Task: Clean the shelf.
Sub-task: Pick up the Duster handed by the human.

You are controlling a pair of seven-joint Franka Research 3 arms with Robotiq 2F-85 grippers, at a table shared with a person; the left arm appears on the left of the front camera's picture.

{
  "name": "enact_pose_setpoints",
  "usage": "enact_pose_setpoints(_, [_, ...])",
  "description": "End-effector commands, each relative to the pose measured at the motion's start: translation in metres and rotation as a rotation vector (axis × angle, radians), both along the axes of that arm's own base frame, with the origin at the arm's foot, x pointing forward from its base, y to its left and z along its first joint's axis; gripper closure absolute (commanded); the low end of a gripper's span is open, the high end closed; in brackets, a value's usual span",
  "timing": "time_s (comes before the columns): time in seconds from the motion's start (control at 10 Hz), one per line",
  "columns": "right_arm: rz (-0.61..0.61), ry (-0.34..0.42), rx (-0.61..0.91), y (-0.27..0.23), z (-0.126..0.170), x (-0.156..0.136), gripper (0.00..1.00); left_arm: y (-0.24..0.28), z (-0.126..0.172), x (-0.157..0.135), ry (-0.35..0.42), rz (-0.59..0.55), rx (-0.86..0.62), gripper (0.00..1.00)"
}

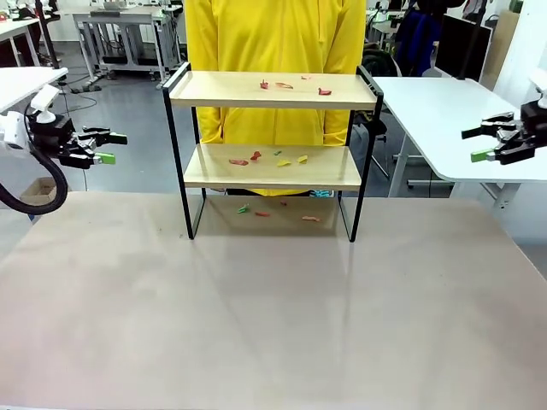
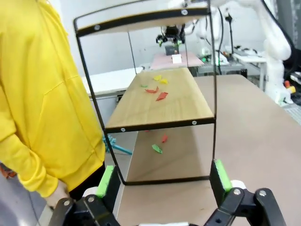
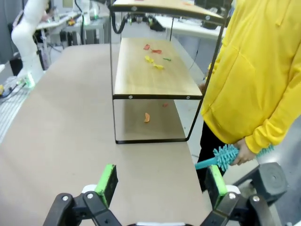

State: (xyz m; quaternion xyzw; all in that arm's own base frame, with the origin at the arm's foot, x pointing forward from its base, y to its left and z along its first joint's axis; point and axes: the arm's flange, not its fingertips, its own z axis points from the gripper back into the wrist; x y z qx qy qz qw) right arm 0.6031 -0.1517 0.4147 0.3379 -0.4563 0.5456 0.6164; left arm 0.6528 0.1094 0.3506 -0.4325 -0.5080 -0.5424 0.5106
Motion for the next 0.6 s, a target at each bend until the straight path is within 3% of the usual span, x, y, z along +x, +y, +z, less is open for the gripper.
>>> enact_pose_setpoints(0.0, [0.023,-0.055,0.115,-0.006,-0.014,0.028,0.00,-0.002,-0.001,0.009,0.007,0.023,-0.099,0.00])
enact_pose_setpoints(0.5, [0.016,-0.090,0.206,-0.002,-0.018,0.030,0.00,0.010,0.000,0.006,-0.030,-0.002,-0.224,0.00])
